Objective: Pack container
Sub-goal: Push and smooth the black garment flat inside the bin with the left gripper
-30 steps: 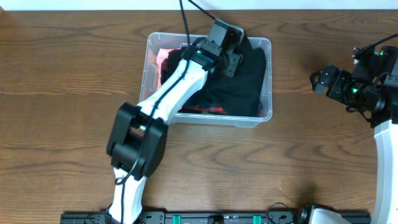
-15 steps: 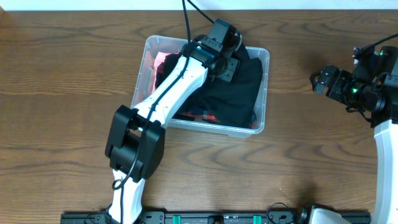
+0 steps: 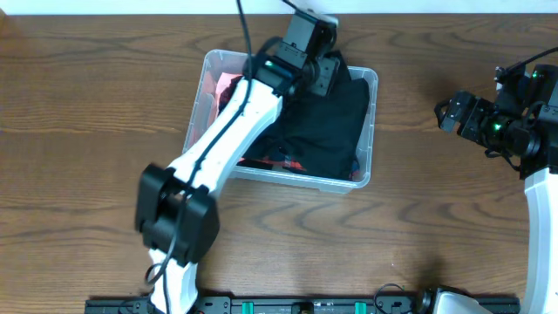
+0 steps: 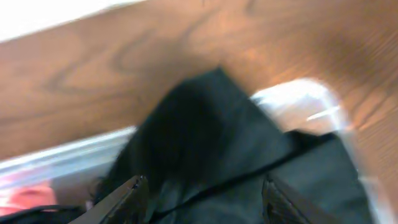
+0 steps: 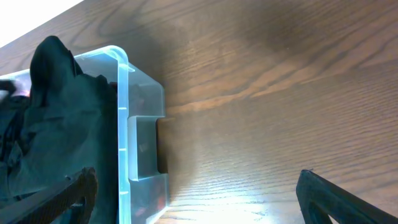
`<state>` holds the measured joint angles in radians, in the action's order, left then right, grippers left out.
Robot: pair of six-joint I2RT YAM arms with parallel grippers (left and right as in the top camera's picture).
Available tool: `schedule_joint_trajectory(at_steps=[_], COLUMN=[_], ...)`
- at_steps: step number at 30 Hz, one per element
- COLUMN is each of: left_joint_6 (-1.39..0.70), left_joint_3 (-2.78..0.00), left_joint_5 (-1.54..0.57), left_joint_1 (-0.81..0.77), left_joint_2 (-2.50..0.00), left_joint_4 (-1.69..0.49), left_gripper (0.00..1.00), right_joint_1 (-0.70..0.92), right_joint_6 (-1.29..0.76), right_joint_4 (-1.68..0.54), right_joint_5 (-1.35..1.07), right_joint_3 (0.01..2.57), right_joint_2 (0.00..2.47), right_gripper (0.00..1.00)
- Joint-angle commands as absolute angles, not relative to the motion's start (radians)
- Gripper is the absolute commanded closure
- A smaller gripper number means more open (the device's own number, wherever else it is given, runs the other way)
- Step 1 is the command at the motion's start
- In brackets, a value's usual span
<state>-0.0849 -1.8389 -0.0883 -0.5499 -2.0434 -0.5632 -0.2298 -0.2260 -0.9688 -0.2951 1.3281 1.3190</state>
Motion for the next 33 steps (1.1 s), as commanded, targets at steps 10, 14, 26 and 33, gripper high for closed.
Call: schedule_joint_trajectory(at_steps=[10,14,26,33], left_joint_6=[-0.088,-0.118,-0.231,-0.144], left_joint_3=[-1.839,-1.872,-1.982,-1.92], left_joint_5=[-0.105,-0.095,-0.086,-0.085], left_joint_1=[-0.545,-0.545,-0.522,-0.551], left_joint_2=[-2.22,-2.147,-1.774,-1.775], left_joint_4=[-0.677,-0.681,-1.143,-1.341], left_gripper=[0.41,0.33,0.22,0.22], right_joint_1=[-0.235,-0.235,-0.235,-0.235], right_joint_6=[-0.215,-0.215,-0.215,-0.215], right_joint_4=[-0.97,-0.97,-0.97,-0.97], right_joint_5=[-0.295,-0.295,-0.295,-0.295], right_joint_3=[1.331,1.331,1.331,1.331], right_joint_2=[1.32,1.32,1.32,1.32], right_gripper=[0.01,0.01,0.01,0.01])
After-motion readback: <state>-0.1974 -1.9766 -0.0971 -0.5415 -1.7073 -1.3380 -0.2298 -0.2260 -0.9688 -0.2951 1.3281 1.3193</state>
